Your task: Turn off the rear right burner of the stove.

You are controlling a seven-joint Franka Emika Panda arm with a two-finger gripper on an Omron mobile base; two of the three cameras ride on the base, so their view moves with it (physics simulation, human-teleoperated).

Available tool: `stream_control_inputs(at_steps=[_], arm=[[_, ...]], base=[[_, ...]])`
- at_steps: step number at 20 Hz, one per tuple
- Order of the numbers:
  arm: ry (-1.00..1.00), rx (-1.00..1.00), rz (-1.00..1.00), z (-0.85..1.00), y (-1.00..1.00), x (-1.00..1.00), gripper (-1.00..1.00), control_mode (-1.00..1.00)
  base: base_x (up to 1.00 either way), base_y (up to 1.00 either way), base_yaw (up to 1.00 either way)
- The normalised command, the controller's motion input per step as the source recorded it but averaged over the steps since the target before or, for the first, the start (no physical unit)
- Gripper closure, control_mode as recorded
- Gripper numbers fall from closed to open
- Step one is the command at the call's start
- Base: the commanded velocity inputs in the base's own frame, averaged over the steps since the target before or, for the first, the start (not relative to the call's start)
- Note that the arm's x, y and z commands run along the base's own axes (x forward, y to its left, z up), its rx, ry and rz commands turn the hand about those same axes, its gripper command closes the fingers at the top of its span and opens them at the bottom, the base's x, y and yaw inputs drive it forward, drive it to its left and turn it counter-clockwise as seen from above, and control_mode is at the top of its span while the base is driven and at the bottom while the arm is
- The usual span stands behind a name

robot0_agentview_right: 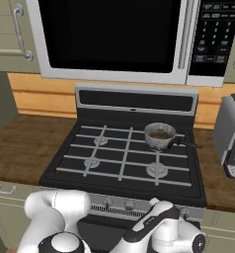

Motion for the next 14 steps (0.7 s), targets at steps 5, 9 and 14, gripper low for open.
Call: stream_control_inputs(at_steps=[5, 9, 14], arm=[[-0.01, 0.01, 0.00, -0.18, -0.16, 0.10, -1.00, -1.00], [-0.01, 0.02, 0.00, -0.12, -0.21, 0.13, -1.00, -1.00], [-0.02, 0.04, -0.01, -0.01, -0.20, 0.15, -1.00, -1.00]], base=[[0.00, 0.00, 0.00], [0.00, 0.00, 0.00], [0.00, 0.00, 0.00]])
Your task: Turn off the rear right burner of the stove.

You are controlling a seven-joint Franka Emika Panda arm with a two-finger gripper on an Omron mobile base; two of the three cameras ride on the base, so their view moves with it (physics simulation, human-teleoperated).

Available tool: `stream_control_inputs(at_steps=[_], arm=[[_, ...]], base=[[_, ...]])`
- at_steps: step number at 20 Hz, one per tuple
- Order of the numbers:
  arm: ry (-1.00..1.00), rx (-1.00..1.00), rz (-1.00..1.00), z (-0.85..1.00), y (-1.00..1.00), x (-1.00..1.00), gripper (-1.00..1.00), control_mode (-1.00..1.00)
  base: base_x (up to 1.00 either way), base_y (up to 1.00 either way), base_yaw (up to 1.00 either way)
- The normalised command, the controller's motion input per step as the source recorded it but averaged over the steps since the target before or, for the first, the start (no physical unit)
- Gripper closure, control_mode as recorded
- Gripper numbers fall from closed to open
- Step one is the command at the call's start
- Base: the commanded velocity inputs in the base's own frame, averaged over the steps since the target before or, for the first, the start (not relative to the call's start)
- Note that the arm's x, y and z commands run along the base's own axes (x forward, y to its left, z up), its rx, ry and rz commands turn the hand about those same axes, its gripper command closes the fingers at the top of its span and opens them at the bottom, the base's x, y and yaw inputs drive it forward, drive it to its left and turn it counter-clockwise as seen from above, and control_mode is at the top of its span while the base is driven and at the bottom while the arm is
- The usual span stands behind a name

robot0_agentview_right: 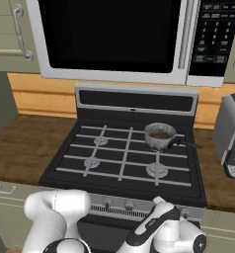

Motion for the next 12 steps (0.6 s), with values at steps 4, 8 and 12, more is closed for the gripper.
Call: stream_control_inputs(at_steps=[4, 8, 12], arm=[[0.00, 0.06, 0.00, -0.06, -0.06, 0.04, -1.00, -1.00], [-0.01, 0.04, 0.00, -0.12, -0.02, 0.00, -1.00, -1.00], [-0.03, 0.04, 0.00, -0.07, -0.01, 0.00, -1.00, -1.00]], base=[[0.00, 0.00, 0.00], [0.00, 0.00, 0.00], [0.00, 0.00, 0.00]])
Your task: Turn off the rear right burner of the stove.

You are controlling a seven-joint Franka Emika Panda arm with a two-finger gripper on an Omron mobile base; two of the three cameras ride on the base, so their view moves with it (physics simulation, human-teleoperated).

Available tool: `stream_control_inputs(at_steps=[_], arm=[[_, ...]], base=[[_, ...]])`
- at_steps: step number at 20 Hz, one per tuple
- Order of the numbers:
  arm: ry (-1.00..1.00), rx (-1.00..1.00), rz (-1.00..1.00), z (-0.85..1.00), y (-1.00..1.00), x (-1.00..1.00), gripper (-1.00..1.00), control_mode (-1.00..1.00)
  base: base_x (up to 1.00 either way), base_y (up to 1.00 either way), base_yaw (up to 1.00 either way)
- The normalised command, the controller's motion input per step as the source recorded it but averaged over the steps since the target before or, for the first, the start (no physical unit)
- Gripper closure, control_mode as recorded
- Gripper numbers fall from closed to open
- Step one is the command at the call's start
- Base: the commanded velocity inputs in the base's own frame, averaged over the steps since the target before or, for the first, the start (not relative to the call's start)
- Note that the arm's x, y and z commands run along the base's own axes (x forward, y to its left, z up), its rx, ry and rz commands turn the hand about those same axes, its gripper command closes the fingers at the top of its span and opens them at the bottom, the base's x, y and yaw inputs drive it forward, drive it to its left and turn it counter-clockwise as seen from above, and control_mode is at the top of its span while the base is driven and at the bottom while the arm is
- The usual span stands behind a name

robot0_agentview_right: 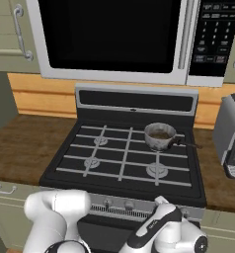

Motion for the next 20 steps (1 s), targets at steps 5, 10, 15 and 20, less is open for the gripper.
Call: stream_control_inputs(at_steps=[5, 10, 15, 20], arm=[[-0.03, 0.02, 0.00, -0.04, 0.00, 0.05, -1.00, -1.00], [-0.03, 0.00, 0.00, -0.16, 0.00, 0.08, -1.00, -1.00], [-0.01, 0.00, 0.00, -0.19, 0.02, 0.06, -1.00, -1.00], [-0.02, 0.00, 0.00, -0.24, 0.00, 0.00, -1.00, -1.00]], base=[[0.00, 0.00, 0.00], [0.00, 0.00, 0.00], [0.00, 0.00, 0.00], [0.00, 0.00, 0.00]])
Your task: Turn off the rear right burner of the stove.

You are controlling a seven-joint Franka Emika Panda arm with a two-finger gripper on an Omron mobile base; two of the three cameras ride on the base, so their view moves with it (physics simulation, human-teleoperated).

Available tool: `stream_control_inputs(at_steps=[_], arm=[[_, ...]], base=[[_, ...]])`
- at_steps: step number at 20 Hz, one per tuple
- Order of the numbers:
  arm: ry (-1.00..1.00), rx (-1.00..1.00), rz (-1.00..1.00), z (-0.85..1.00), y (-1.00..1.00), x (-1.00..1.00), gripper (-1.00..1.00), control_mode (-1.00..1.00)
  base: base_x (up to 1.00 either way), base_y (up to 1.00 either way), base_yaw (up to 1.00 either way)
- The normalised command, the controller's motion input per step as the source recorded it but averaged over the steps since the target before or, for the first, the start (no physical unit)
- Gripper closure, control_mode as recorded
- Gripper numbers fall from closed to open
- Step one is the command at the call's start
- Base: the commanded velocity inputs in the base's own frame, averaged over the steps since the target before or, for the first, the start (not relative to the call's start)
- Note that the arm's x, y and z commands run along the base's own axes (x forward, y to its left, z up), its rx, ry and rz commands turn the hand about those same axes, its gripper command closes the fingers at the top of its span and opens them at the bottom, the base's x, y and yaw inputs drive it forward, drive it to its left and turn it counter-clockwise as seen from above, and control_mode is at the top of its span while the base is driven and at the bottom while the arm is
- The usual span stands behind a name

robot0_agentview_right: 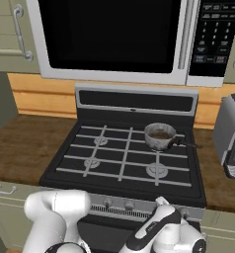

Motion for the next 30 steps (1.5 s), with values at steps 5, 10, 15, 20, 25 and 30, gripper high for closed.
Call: stream_control_inputs(at_steps=[5, 10, 15, 20, 25, 30], arm=[[-0.06, 0.00, 0.00, -0.18, 0.00, 0.09, -1.00, -1.00], [-0.05, 0.00, 0.00, -0.13, 0.00, 0.20, -1.00, -1.00], [-0.04, 0.01, 0.00, -0.17, 0.00, 0.22, -1.00, -1.00], [-0.04, 0.02, 0.00, -0.20, 0.00, 0.20, -1.00, -1.00], [-0.05, 0.02, 0.00, -0.25, 0.00, 0.25, -1.00, -1.00], [-0.05, 0.04, 0.00, -0.24, 0.00, 0.31, -1.00, -1.00]], base=[[0.00, 0.00, 0.00], [0.00, 0.00, 0.00], [0.00, 0.00, 0.00], [0.00, 0.00, 0.00], [0.00, 0.00, 0.00], [0.00, 0.00, 0.00]])
